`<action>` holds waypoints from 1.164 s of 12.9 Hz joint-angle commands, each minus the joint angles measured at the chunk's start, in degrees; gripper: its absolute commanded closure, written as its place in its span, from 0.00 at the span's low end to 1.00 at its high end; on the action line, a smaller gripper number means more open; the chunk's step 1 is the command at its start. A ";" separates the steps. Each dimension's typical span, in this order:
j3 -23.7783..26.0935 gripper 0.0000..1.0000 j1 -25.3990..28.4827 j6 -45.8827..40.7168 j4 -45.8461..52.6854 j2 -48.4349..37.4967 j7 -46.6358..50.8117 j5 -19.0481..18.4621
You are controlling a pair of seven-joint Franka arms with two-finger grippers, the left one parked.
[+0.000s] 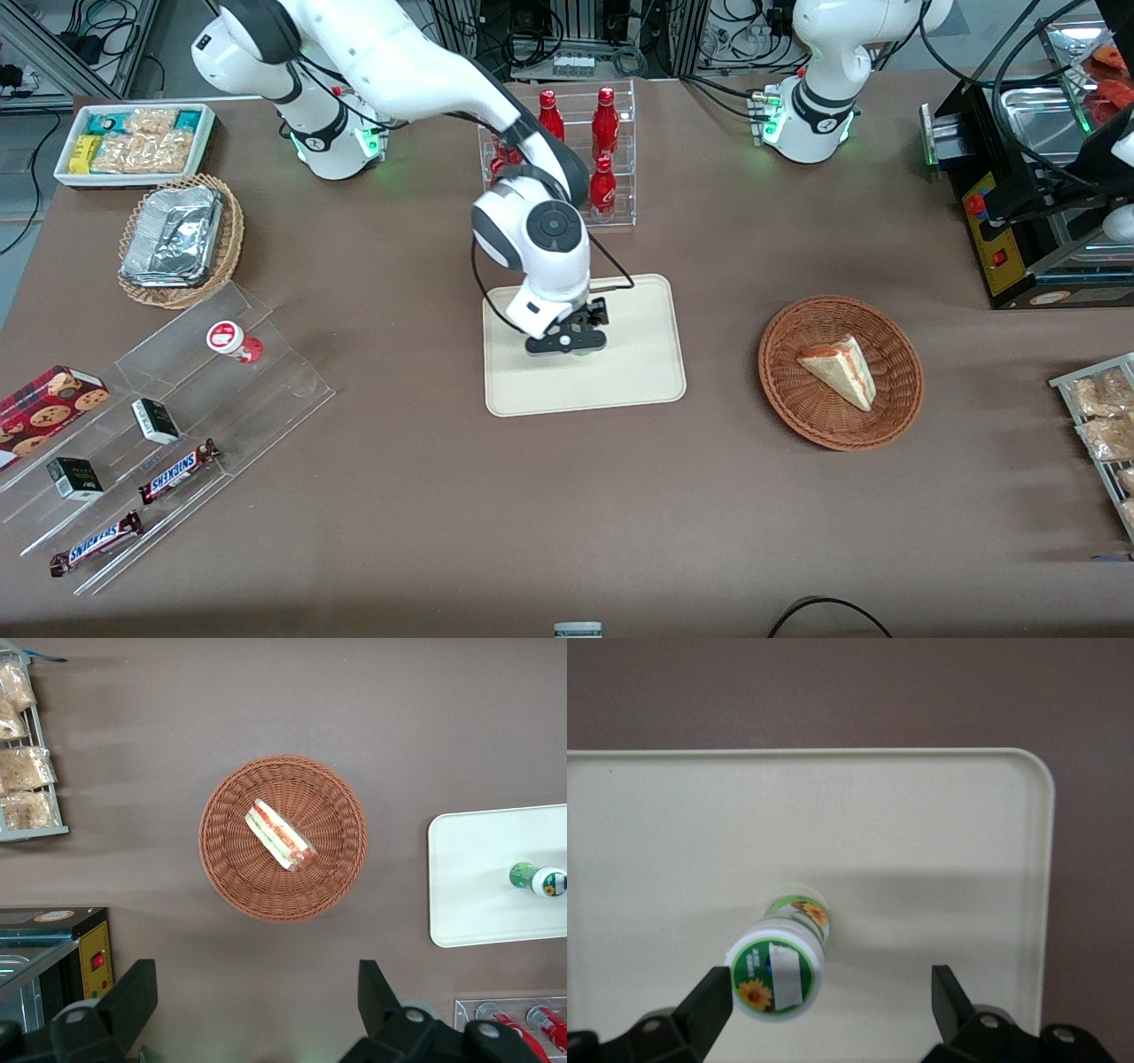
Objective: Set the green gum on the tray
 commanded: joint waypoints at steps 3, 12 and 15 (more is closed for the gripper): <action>0.78 0.00 -6.96 -12.84 -7.44 -18.03 -7.97 0.71; 0.51 0.00 -26.11 -31.39 -14.49 -39.68 -22.85 0.63; 0.43 0.00 -32.36 -34.92 -12.83 -41.71 -25.30 0.19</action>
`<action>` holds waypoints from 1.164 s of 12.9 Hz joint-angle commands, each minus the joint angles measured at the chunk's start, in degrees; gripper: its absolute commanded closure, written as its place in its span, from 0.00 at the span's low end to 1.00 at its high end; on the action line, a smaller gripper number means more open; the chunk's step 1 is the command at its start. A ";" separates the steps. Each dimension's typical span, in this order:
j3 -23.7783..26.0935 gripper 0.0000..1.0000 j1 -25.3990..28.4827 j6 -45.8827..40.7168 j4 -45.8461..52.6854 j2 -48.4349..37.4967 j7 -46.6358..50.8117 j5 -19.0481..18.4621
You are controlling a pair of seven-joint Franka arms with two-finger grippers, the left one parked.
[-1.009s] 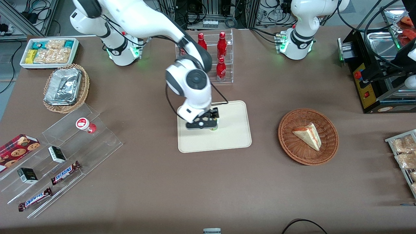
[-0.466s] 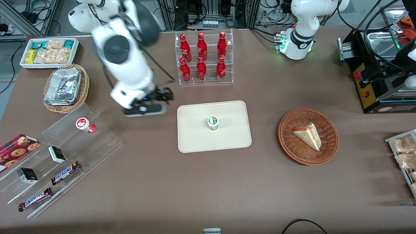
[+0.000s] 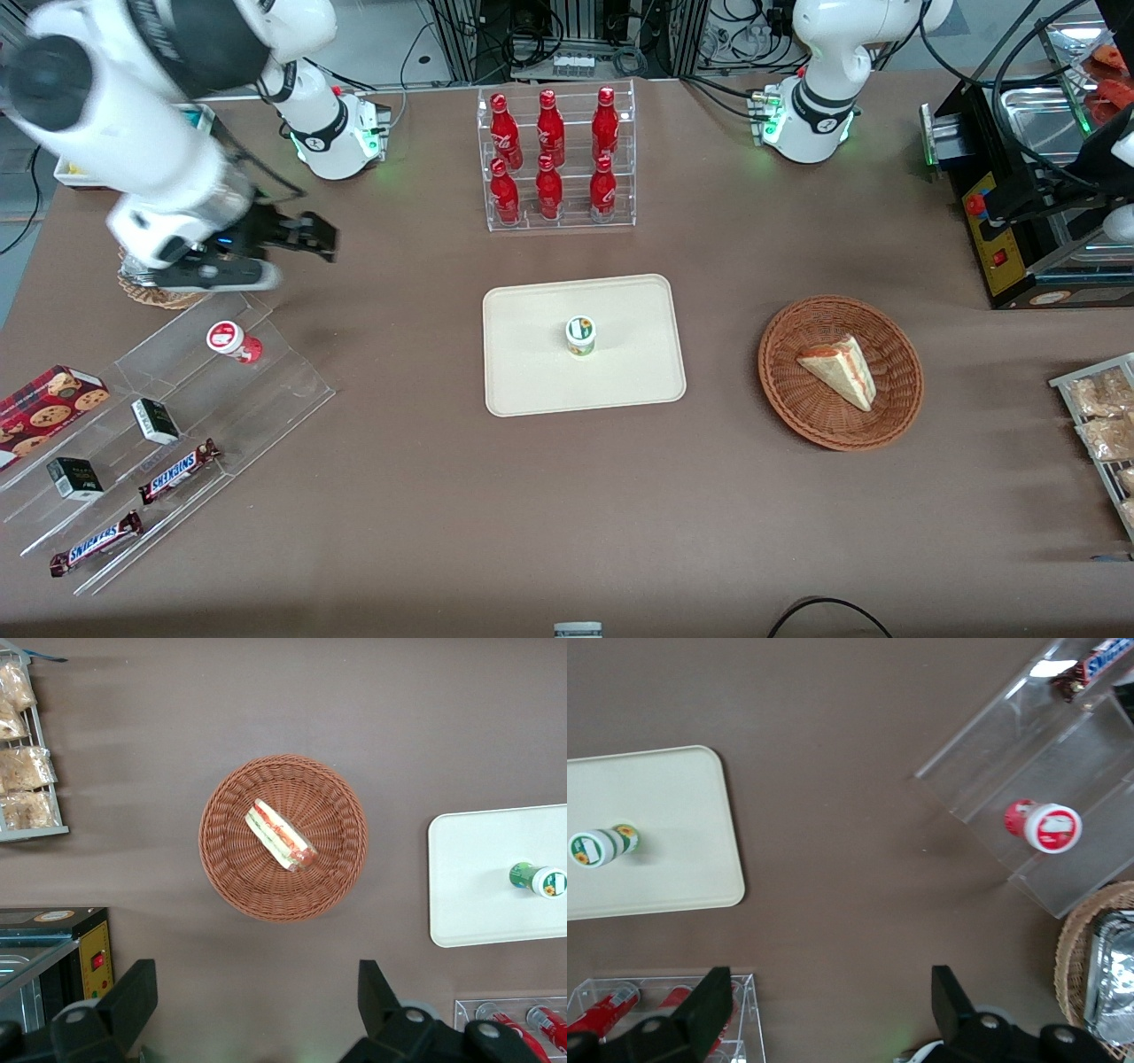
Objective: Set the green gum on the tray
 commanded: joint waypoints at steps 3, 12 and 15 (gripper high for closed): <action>0.47 0.00 -8.99 -4.37 2.00 -2.28 -4.95 -0.08; 0.30 0.00 -18.15 -7.45 6.14 -2.02 -14.63 -0.35; 0.30 0.00 -18.33 -7.45 6.31 -1.84 -14.89 -1.05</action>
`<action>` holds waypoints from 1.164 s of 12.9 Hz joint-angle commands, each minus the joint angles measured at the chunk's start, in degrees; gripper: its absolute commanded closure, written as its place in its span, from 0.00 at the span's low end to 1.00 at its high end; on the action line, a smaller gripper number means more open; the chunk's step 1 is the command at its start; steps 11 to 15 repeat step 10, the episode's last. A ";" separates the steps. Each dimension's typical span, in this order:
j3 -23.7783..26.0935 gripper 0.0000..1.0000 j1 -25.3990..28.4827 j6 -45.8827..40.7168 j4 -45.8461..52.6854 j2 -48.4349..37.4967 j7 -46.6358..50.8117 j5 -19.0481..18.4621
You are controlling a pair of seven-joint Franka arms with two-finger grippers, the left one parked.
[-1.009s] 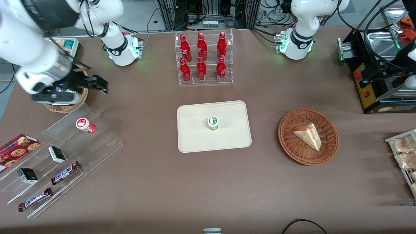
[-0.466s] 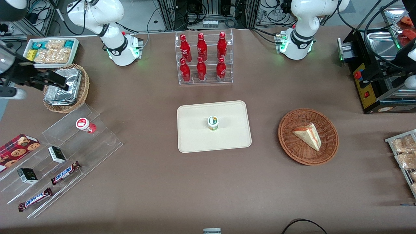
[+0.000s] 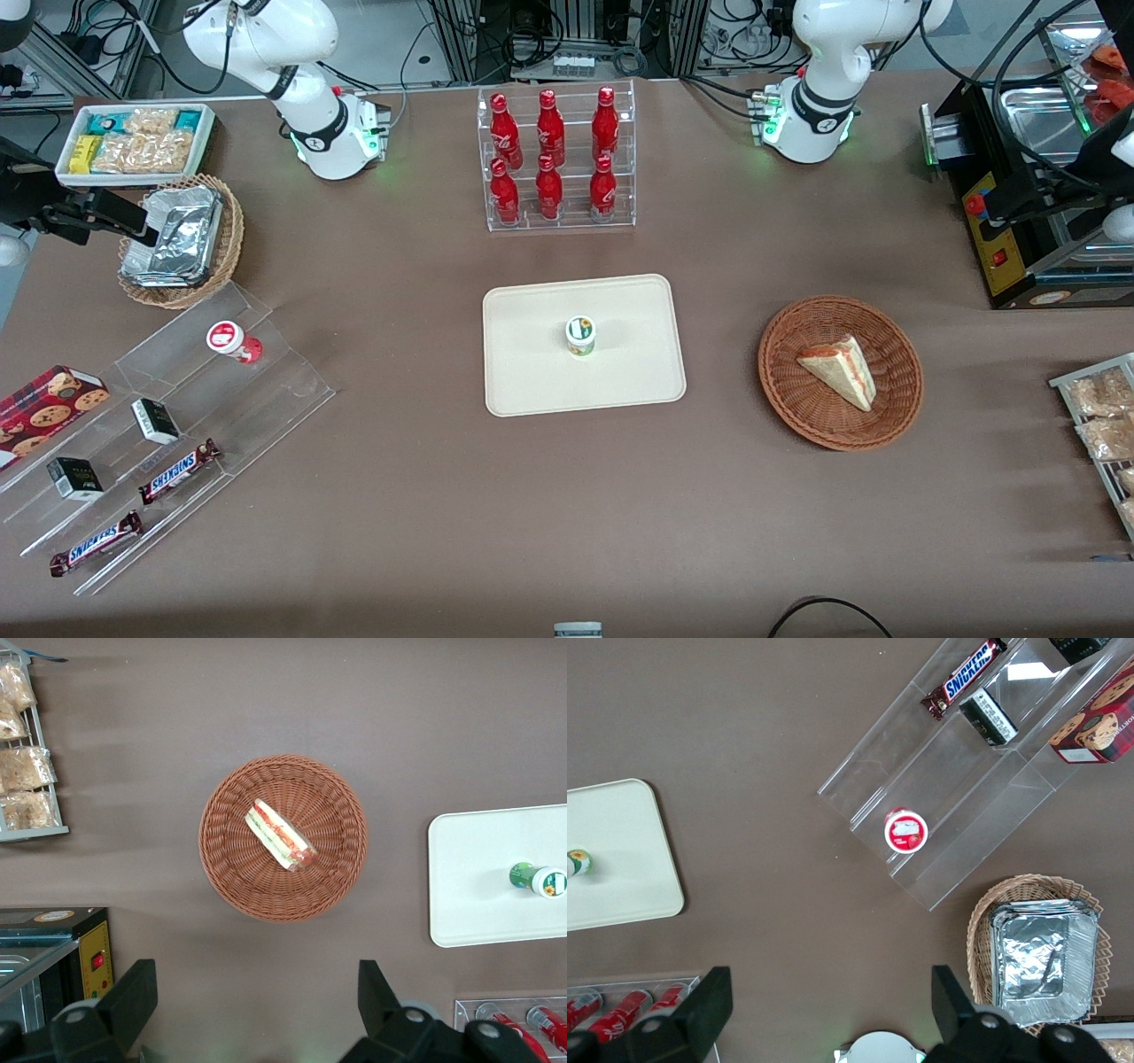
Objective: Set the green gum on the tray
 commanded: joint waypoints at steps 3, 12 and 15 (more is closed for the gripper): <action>0.30 0.00 -2.34 -0.92 1.53 1.49 -1.38 -0.73; 0.30 0.00 -3.22 -0.65 4.87 5.18 -3.23 -0.82; 0.30 0.00 -3.22 -0.65 4.87 5.18 -3.23 -0.82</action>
